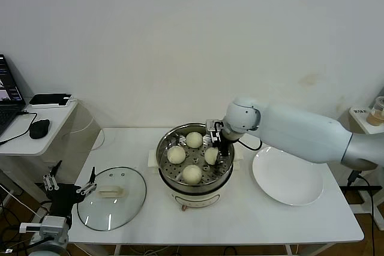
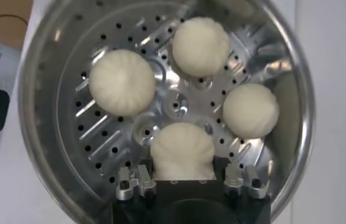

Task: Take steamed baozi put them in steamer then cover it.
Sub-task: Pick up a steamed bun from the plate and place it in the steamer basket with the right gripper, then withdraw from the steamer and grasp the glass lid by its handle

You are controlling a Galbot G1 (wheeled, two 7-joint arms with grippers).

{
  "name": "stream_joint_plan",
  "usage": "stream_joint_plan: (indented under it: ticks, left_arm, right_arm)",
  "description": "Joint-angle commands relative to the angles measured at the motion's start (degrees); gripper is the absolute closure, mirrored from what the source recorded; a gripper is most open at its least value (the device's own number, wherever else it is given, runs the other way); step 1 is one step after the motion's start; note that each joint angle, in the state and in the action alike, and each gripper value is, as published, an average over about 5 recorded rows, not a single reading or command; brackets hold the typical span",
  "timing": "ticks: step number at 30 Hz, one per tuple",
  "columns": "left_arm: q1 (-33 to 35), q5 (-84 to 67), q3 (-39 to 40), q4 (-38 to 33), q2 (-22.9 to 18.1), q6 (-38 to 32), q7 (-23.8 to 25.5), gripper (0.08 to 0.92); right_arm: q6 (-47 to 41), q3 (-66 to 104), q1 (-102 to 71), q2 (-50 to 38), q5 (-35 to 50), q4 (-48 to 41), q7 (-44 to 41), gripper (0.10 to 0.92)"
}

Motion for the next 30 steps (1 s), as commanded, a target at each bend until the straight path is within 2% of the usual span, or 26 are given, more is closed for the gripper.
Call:
stream_joint_plan:
  ticks: [1,5,13,17,21,25,28,30]
  left_arm:
    - [0.06,0.0,-0.14,-0.06,0.04,0.0,0.03,0.177]
    - [0.13,0.0,-0.21,-0.16,0.0,-0.01,0.03,0.177]
    - [-0.04,0.02,0.03,-0.22,-0.05,0.01,0.03,0.177]
    - [-0.19,0.03,0.29,-0.13,0.01,0.02,0.04,0.177]
    - [-0.31,0.05,0.6,-0.03,0.02,0.03,0.03,0.177]
    - [-0.65,0.14,1.08,0.42,-0.23,-0.01,-0.03,0.177]
    - [-0.85,0.21,1.56,0.83,-0.53,-0.16,-0.16,0.177]
    - [-0.89,0.22,1.87,1.16,-0.66,-0.51,-0.38,0.177]
  right_arm:
    - [-0.51,0.45,-1.71,0.83,-2.47,-1.12,0.12,0.423]
    - [0.22,1.33,-1.34,0.15,-2.82,-0.48,-0.35,0.411]
    - [0.67,4.9,1.54,-3.32,-0.16,2.86,-0.13,0.226]
    - [0.47,8.32,1.66,-6.17,2.24,6.47,2.0,0.204]
    - [0.5,11.5,-0.67,-10.89,5.81,12.09,10.09,0.203]
    - [4.4,19.37,-9.82,-17.04,8.05,17.57,24.07,0.202]
    - [11.0,33.22,-25.95,-20.69,3.94,21.07,34.6,0.203]
    - [15.48,46.29,-39.18,-21.2,-0.8,23.0,38.74,0.203]
